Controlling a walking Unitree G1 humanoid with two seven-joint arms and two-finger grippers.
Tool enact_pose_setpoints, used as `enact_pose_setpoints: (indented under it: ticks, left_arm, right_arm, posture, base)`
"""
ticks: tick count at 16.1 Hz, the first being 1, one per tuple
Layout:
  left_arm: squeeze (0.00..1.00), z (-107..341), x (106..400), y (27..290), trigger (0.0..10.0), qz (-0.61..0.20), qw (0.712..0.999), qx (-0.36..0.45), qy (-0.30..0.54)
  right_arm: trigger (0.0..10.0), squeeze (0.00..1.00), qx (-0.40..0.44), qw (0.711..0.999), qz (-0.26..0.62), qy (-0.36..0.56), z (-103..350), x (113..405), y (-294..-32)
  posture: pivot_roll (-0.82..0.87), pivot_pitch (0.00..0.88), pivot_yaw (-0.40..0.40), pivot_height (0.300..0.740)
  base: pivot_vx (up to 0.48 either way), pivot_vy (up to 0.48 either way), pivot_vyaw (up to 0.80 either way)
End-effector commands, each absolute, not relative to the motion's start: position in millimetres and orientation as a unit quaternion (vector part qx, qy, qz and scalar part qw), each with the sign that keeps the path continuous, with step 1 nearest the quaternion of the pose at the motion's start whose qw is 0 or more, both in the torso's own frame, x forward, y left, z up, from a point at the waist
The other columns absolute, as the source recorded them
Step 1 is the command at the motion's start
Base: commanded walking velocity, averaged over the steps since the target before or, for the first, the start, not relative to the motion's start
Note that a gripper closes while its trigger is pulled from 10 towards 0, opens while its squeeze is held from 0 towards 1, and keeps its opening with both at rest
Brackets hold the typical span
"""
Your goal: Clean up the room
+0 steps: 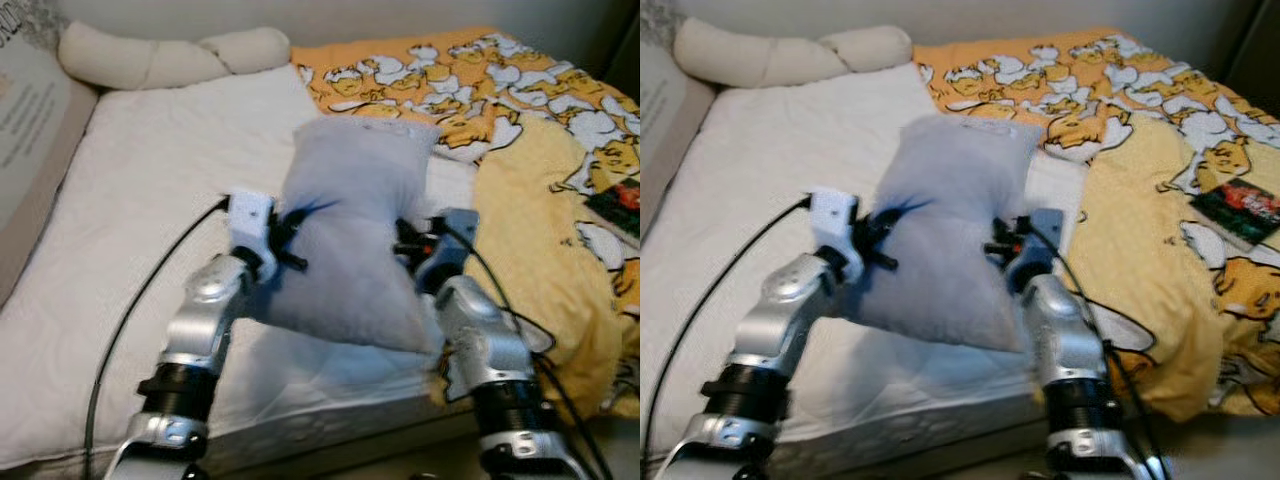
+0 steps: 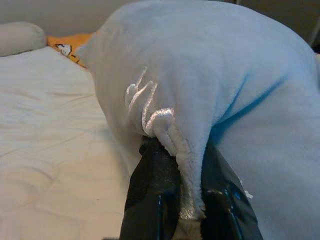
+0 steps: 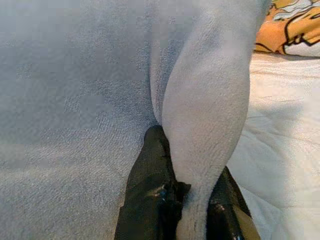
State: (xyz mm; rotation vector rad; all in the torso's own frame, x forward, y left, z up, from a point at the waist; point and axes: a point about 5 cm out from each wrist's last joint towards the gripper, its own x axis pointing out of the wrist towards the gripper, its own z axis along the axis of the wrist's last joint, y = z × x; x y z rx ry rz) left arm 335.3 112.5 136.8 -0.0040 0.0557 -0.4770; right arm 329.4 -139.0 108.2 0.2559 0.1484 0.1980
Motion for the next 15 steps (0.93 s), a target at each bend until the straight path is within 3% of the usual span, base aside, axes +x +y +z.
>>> enact_pose_setpoints:
  ticks: [1,15]
  left_arm:
    - [0.00,148.9,340.6,125.3,10.0,-0.211,0.978,0.006,0.002]
    - [0.00,150.6,345.0,124.5,10.0,-0.214,0.977,0.008,0.004]
  right_arm:
    - [10.0,0.00,0.119,0.986,0.103,0.054,118.9,335.5,-134.9]
    - [10.0,0.00,0.108,0.987,0.107,0.055,120.2,340.9,-136.0]
  posture:
    - [0.00,0.000,0.094,0.740]
    - [-0.01,0.000,0.110,0.740]
  base:
    - [0.000,0.337,0.00]
    - [0.000,0.347,0.00]
